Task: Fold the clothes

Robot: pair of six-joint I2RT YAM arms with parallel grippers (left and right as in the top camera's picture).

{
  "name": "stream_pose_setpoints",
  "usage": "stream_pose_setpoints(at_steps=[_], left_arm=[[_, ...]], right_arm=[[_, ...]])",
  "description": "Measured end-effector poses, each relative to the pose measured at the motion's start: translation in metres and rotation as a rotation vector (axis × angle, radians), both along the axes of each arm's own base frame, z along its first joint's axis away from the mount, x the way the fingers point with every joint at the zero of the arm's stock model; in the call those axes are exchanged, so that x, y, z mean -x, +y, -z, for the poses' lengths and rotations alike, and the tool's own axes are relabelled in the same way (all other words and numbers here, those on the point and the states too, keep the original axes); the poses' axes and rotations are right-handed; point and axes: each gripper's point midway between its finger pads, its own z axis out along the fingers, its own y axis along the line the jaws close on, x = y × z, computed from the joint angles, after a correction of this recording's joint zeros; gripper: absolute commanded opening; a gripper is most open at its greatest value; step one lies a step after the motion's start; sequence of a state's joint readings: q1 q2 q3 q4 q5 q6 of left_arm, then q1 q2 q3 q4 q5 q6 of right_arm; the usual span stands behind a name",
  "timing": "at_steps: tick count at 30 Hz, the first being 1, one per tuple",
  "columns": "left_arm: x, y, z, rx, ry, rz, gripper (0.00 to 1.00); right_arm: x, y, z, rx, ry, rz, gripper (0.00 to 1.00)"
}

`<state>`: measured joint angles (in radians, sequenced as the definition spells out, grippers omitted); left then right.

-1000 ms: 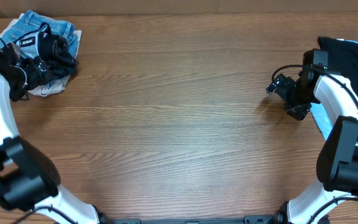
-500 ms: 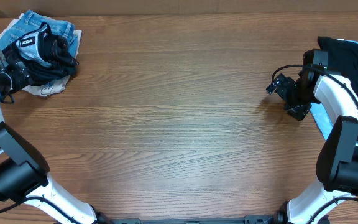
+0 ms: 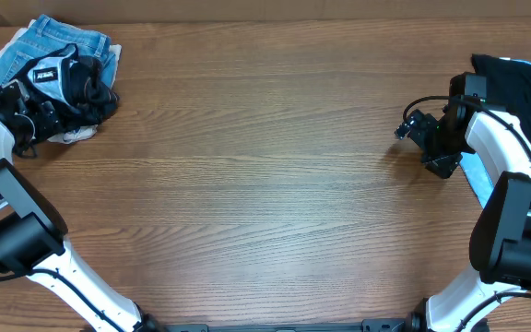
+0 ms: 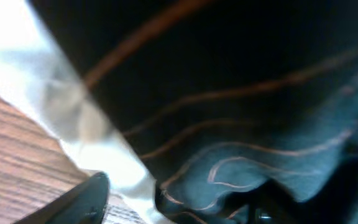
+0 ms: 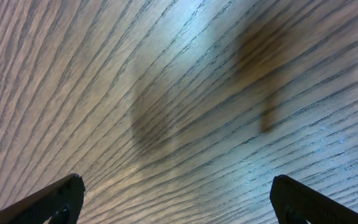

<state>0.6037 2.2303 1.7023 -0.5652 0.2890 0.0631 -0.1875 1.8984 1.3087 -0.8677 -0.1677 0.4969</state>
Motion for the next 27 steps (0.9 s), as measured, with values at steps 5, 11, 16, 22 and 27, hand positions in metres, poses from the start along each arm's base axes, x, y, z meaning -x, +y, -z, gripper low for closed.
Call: stream_pose_setpoints(at_steps=[5, 11, 16, 22, 27], left_arm=[[-0.002, -0.004, -0.002, 0.024, -0.016, 0.009, 0.53], [-0.004, -0.011, -0.007, 0.062, -0.021, 0.022, 0.17], [-0.006, -0.013, -0.025, 0.082, -0.013, 0.027, 0.04], [-0.009, -0.011, -0.060, 0.101, -0.010, 0.009, 0.04], [-0.010, -0.014, -0.094, 0.155, -0.019, -0.051, 0.04]], right_arm=[[0.000, 0.000, 0.000, 0.000, 0.000, 0.000, 1.00], [0.000, 0.000, 0.000, 0.000, 0.000, 0.000, 1.00], [0.000, 0.000, 0.000, 0.000, 0.000, 0.000, 1.00], [0.000, 0.000, 0.000, 0.000, 0.000, 0.000, 1.00], [0.000, 0.000, 0.000, 0.000, 0.000, 0.000, 1.00]])
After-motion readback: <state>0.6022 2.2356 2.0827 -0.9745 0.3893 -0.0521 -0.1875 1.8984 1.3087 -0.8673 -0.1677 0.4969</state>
